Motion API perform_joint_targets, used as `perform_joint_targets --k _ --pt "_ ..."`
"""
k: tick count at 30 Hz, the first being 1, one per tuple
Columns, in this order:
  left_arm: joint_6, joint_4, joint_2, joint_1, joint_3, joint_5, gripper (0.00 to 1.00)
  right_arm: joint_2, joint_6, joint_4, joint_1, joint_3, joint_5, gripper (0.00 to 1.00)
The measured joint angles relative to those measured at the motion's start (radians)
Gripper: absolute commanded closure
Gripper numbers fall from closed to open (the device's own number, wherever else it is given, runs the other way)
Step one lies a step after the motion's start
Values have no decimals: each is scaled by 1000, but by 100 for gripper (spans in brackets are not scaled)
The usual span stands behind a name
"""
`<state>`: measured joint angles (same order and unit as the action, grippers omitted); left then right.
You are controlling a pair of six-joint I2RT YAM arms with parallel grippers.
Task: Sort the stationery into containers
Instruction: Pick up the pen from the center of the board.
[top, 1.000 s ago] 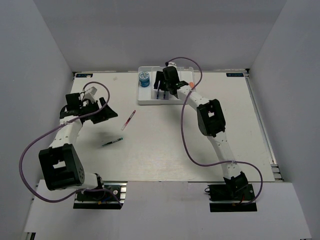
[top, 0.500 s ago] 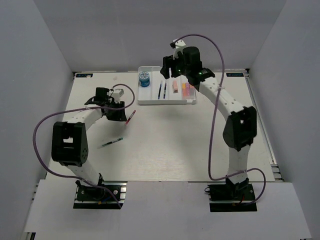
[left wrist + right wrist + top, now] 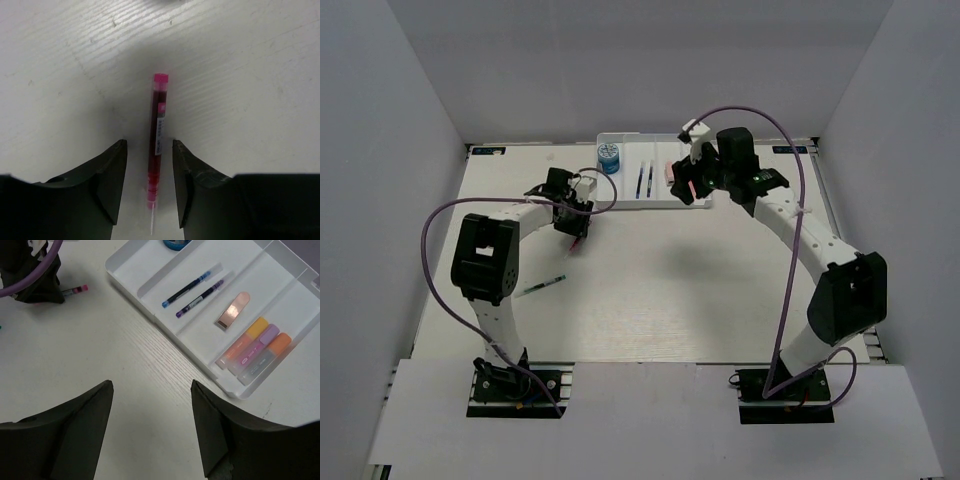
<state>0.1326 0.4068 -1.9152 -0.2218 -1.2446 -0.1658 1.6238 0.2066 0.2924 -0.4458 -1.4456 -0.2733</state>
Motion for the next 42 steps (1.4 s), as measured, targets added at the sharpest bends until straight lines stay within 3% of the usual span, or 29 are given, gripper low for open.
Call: perform_joint_targets --k 3,8,14,17,18,21,25,31,35,42 --pt "19 -1 -19 -13 -20 18 51 -35 11 19 13 27 -4 32" --pt "52 10 -58 -28 -74 13 69 -109 16 32 39 53 -14 34" --pt "100 7 -51 -51 -57 -60 81 -198 9 66 74 94 -29 36" --pt "125 13 -26 -72 -21 -110 90 -270 2 80 93 175 -41 37" --pt "130 23 -20 -80 -14 -127 98 -298 3 88 97 206 -43 37" --pt "116 79 -21 -103 -27 -191 100 -411 50 114 105 317 -50 40" --pt "13 178 -38 -121 -123 -305 100 -613 233 135 103 459 -90 46" --pt "-256 153 -22 -144 -171 -453 100 -813 623 203 51 555 -243 48" --pt "-427 121 4 -166 -123 -545 100 -809 862 200 -35 608 -312 49" --pt "-676 -58 109 -182 100 -851 100 -658 1175 72 -232 697 -368 58"
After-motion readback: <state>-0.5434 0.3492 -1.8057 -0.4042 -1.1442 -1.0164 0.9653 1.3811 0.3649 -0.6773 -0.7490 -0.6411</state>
